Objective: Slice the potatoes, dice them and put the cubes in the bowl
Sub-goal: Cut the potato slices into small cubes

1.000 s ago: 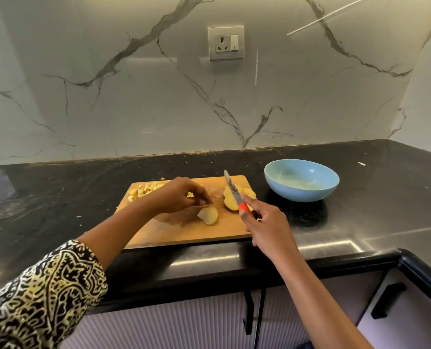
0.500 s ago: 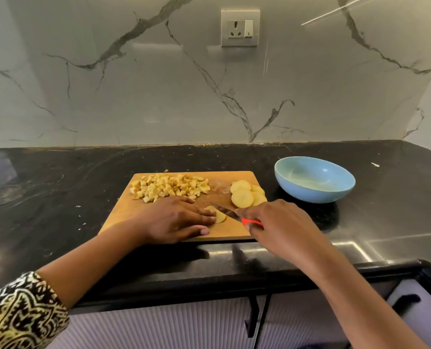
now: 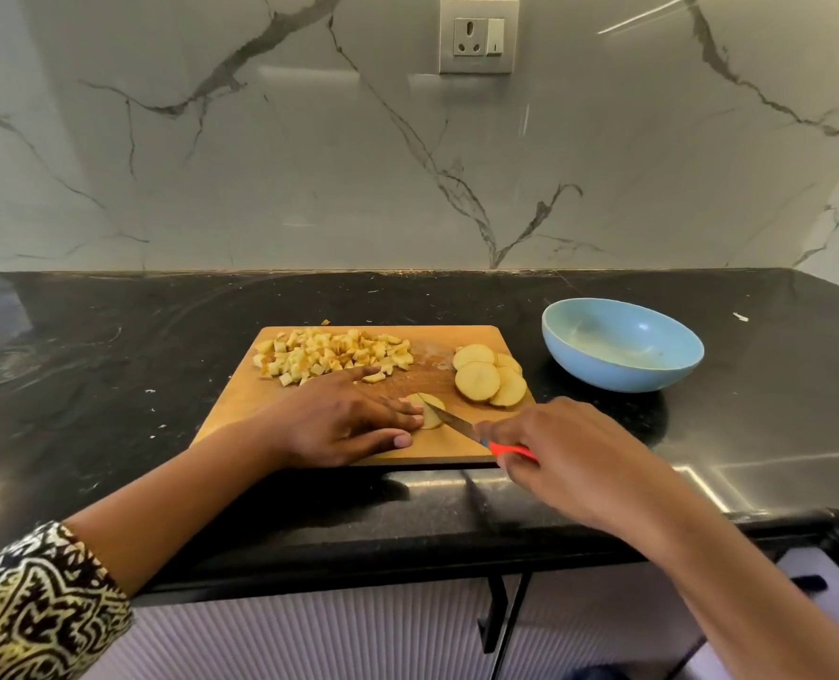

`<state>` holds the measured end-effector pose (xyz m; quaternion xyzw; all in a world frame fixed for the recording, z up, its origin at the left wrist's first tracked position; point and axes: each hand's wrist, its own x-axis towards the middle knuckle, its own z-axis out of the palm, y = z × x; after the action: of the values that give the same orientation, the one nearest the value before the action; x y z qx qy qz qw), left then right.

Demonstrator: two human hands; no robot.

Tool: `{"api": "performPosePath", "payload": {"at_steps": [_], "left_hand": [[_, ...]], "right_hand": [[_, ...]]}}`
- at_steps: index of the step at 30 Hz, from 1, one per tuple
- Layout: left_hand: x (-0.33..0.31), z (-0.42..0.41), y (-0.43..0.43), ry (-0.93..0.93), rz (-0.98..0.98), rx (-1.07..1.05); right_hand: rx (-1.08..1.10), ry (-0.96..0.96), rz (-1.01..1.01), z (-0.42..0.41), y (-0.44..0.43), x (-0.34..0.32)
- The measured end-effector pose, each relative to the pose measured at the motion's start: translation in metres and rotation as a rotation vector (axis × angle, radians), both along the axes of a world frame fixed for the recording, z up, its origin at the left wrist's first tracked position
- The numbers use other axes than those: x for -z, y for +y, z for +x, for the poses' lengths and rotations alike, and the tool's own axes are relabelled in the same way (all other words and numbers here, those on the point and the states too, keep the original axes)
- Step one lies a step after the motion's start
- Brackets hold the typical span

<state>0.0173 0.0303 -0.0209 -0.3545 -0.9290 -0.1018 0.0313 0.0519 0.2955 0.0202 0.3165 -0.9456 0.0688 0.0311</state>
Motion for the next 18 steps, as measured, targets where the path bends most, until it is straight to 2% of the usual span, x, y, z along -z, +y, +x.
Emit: {"api": "performPosePath", "payload": {"at_steps": [4,9,11,15,18], "left_hand": [[0.0,0.001,0.001,-0.003,0.026,-0.007],[0.002,0.001,0.002,0.003,0.171,-0.02],[0.003,0.002,0.001,0.042,0.188,-0.015],[0.007,0.005,0.0,0.245,0.102,0.031],[0.006,0.006,0.0,0.256,0.08,0.023]], "right_hand": [[0.015,-0.068,0.053,0.012,0.019,-0.023],[0.043,-0.121,0.029,0.018,0.03,-0.037],[0.065,-0.081,-0.023,0.022,0.03,-0.034],[0.095,0.068,-0.143,0.017,0.014,-0.013],[0.093,0.114,-0.136,0.011,-0.002,0.004]]}}
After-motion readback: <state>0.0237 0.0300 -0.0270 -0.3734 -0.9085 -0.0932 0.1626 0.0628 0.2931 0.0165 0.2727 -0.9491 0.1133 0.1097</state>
